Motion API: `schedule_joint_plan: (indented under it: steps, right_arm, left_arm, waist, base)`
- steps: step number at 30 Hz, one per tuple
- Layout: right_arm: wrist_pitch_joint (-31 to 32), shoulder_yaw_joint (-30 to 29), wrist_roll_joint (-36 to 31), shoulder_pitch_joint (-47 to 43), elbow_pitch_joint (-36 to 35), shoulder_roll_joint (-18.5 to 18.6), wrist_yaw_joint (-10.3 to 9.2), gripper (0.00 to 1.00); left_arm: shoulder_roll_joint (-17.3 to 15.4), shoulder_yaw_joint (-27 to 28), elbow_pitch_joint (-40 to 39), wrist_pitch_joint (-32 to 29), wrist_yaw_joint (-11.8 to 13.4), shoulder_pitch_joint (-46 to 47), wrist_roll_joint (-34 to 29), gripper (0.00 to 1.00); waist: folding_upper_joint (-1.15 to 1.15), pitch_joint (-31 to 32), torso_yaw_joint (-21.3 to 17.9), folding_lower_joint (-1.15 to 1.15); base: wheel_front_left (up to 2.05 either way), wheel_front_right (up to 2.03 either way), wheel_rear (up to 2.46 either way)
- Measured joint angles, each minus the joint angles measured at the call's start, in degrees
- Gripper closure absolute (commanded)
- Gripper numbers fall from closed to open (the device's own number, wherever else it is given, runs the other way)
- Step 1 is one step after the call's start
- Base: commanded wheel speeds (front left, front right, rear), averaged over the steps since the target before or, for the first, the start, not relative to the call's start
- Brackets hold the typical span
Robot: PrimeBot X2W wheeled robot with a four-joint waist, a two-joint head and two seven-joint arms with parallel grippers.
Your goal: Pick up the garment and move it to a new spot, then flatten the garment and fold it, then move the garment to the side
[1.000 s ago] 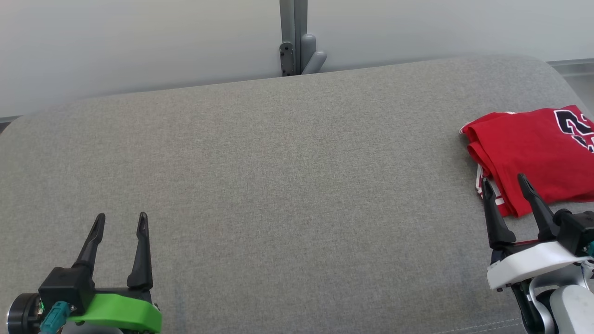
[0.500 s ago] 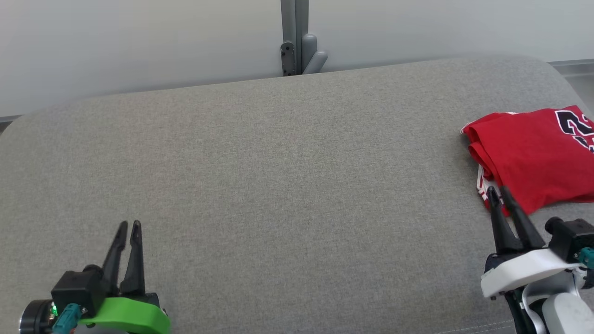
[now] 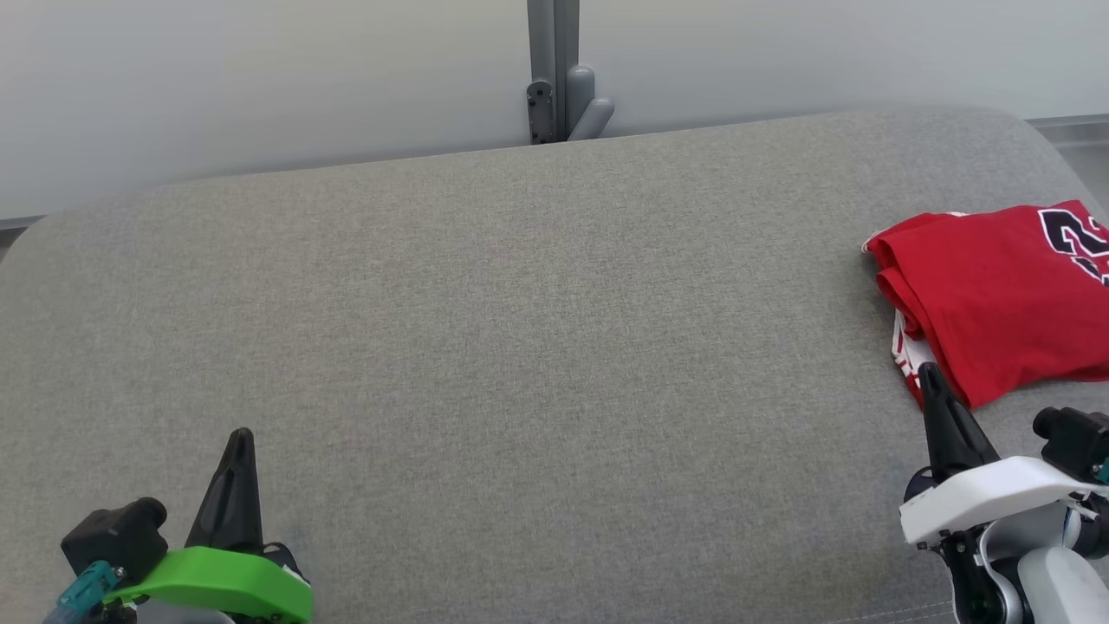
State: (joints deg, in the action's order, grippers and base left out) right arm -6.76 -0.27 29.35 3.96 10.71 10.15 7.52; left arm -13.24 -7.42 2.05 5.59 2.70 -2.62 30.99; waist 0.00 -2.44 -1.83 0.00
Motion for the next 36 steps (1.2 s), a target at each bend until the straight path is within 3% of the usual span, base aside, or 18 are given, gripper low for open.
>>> schedule_joint_plan:
  steps: [36]
  right_arm:
    - [7.91, -3.97, 26.76, 5.52, 6.27, -3.20, -0.04, 1.00]
  left_arm:
    - [4.22, 5.09, 7.43, -2.92, -4.30, 5.98, 27.04, 1.00]
  waist:
    - [0.00, 0.55, 0.60, 0.00]
  base:
    - [0.00, 0.00, 0.00]
